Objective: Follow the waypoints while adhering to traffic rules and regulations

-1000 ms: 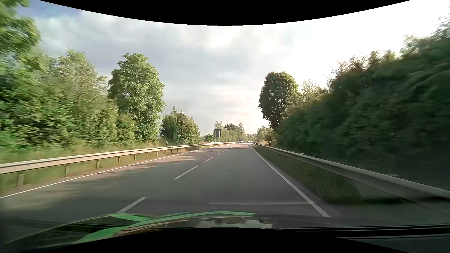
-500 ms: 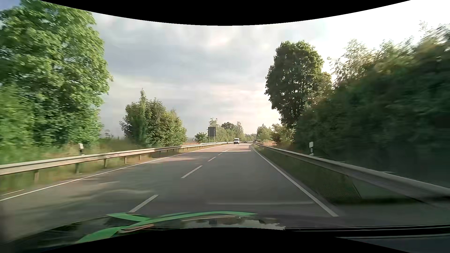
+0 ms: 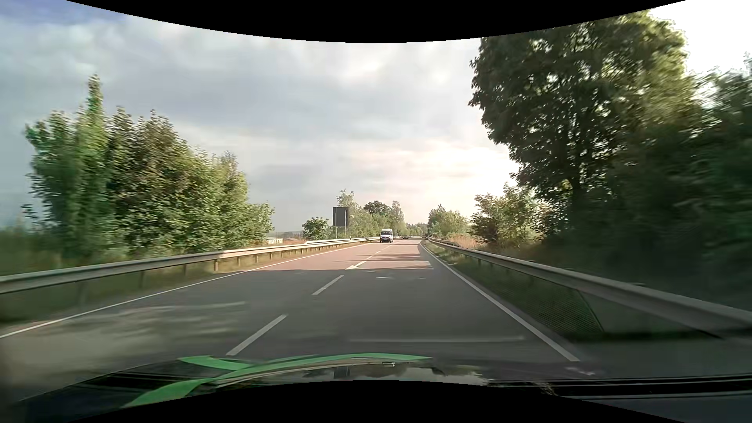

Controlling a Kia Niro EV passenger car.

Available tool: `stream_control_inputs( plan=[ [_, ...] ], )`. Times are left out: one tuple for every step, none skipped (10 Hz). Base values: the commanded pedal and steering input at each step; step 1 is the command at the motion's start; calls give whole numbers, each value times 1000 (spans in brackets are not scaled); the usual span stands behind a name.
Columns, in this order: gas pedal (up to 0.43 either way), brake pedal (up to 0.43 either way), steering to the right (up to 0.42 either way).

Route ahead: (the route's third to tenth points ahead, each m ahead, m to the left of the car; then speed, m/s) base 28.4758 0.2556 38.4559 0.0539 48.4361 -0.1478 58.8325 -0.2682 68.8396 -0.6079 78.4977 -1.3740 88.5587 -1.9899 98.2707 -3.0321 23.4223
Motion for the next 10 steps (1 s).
stream_control_inputs(
  plan=[
    [287,0,4],
    [287,0,4],
    [287,0,4],
    [299,0,4],
    [299,0,4],
    [299,0,4],
    [287,0,4],
    [280,0,4],
    [268,0,5],
    [268,0,5]
  ],
)
